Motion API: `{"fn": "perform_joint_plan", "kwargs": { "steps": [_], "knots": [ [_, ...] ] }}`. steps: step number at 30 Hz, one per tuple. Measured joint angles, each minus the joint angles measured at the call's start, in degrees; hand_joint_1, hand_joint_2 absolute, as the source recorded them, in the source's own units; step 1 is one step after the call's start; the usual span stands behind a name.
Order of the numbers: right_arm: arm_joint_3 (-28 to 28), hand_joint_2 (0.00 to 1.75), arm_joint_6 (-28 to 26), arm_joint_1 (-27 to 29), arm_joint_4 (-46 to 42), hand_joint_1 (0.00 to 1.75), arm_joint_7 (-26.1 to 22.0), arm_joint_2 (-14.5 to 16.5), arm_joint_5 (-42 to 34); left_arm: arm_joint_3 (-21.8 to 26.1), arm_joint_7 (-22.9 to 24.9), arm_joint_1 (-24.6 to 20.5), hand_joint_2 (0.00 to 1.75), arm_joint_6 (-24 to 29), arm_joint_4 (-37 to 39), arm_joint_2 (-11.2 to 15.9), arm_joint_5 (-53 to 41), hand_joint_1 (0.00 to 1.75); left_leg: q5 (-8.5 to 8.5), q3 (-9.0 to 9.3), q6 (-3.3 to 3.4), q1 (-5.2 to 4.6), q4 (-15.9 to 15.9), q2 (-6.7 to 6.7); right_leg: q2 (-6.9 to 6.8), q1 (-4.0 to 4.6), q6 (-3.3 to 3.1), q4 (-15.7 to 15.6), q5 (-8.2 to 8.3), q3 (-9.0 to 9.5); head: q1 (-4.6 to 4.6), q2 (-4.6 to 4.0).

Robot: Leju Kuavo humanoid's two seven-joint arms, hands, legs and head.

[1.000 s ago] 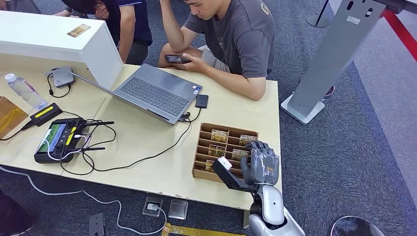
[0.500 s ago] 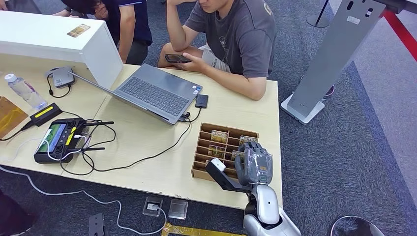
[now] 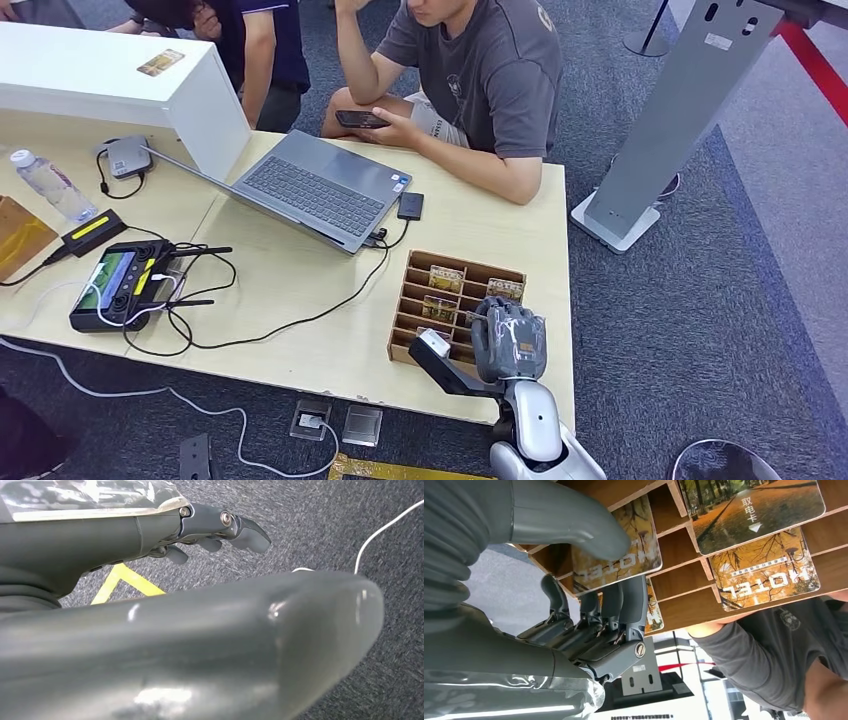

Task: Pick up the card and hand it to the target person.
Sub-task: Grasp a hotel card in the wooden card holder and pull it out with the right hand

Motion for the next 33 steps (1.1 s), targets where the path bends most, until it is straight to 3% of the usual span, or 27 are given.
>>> {"fn": "perform_joint_plan", "kwargs": {
  "steps": [19, 33],
  "knots": [
    [0.1, 1.75, -1.0, 0.7, -2.1, 1.45, 1.2, -0.4, 0.3, 0.0, 0.0, 0.0, 0.0, 0.0, 0.0, 0.0, -0.1, 0.0, 0.0, 0.01, 0.0, 0.0, 0.0, 0.0, 0.0, 0.0, 0.0, 0.0, 0.01, 0.0, 0.02, 0.0],
    [-2.7, 1.75, -0.6, 0.8, -19.9, 1.45, 0.3, -3.8, 3.9, 0.6, -0.1, 0.2, 0.0, 0.6, 0.0, 0.0, 0.4, 0.0, 0.0, 0.01, 0.0, 0.0, 0.0, 0.0, 0.0, 0.0, 0.0, 0.0, 0.01, 0.0, -0.02, 0.0]
  ]
}}
